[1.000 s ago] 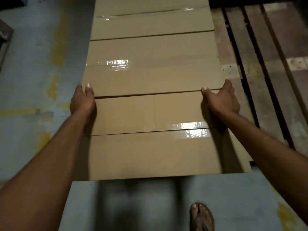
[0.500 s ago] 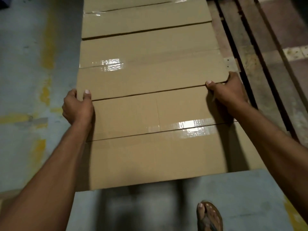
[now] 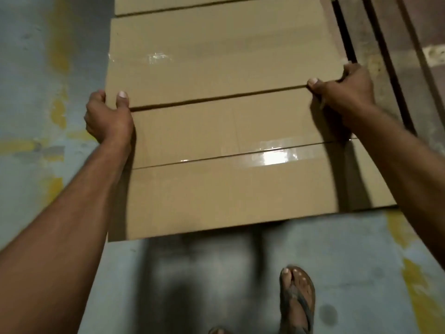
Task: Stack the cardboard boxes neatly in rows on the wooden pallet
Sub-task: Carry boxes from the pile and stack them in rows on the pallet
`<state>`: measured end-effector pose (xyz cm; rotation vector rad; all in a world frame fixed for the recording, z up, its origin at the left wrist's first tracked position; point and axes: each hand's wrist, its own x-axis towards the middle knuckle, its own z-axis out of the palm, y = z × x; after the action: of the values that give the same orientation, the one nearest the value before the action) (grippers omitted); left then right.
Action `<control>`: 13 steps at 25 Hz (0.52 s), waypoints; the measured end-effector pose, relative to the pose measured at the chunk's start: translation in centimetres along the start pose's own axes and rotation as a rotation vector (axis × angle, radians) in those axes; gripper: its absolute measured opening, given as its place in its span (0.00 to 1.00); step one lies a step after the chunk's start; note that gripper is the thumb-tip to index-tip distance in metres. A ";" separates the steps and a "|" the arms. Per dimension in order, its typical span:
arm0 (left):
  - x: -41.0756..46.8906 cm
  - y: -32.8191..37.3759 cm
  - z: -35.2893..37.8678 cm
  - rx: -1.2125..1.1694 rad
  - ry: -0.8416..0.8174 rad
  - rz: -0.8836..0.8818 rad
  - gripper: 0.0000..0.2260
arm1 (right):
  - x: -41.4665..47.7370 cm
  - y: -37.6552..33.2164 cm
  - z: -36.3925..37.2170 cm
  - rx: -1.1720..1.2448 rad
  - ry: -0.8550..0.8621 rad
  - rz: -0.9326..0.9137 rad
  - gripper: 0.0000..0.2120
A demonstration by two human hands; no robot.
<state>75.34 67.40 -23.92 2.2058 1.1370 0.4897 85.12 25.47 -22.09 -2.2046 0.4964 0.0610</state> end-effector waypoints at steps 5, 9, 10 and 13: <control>-0.8 -0.3 -2.0 -0.086 -0.306 -0.172 0.39 | -3.6 0.4 -1.9 -0.127 -0.133 -0.059 0.41; -4.9 -4.0 -5.4 -0.083 -0.306 -0.272 0.55 | -6.9 3.4 -4.3 -0.137 -0.135 0.117 0.55; -6.7 -4.8 -6.4 -0.075 -0.370 -0.277 0.54 | -8.2 4.4 -4.9 -0.118 -0.165 0.173 0.54; -10.0 -7.0 -6.8 -0.177 -0.438 -0.274 0.57 | -9.8 6.1 -5.0 -0.036 -0.195 0.174 0.43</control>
<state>61.63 64.68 -23.90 1.8448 1.0827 -0.0130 73.20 21.44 -21.35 -2.1582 0.5795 0.3764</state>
